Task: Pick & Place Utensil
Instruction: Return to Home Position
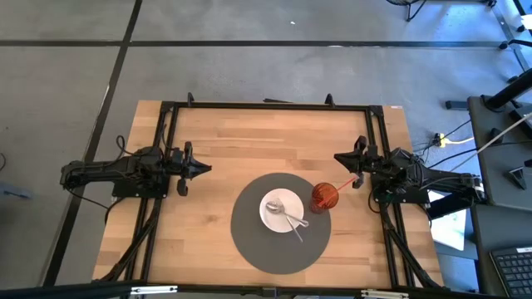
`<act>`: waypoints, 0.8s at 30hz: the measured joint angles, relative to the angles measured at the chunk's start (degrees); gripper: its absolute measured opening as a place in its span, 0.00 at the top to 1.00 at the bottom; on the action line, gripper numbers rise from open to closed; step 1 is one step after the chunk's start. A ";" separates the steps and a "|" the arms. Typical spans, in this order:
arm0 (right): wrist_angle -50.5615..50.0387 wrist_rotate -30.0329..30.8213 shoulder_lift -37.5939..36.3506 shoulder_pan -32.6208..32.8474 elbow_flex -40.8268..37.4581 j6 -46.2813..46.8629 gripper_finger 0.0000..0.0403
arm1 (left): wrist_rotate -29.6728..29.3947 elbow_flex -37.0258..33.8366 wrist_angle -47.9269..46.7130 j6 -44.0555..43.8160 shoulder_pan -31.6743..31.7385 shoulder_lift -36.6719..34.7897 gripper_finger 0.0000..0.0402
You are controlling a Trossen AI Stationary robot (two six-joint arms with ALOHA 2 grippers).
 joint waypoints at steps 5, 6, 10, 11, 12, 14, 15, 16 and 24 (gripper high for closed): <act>-0.01 0.00 0.01 0.00 0.00 0.01 0.94 | -0.01 -0.02 0.00 0.00 -0.02 0.00 0.98; 0.01 0.00 0.01 -0.02 0.00 0.00 0.94 | 0.00 -0.02 0.02 0.00 0.00 0.02 0.98; -0.01 0.00 0.00 0.00 0.00 0.01 0.94 | -0.01 -0.01 0.00 0.00 -0.01 0.02 0.98; 0.00 0.00 0.00 0.00 0.00 0.00 0.94 | -0.02 -0.02 0.01 0.00 -0.01 0.00 0.98; -0.01 0.00 0.00 -0.01 0.00 0.00 0.94 | -0.02 0.00 0.01 0.00 -0.01 0.00 0.98; -0.01 0.00 0.00 -0.02 0.00 0.00 0.94 | -0.01 -0.01 0.01 0.00 0.00 0.00 0.98; 0.01 0.00 0.02 0.00 0.00 0.00 0.94 | 0.00 0.00 0.02 0.00 0.00 0.02 0.98; -0.01 0.00 0.02 -0.02 0.00 0.00 0.94 | 0.00 -0.02 0.00 0.00 -0.02 0.00 0.99; 0.00 0.00 0.00 0.00 0.00 0.00 0.94 | -0.01 -0.02 0.01 0.00 -0.01 0.01 0.97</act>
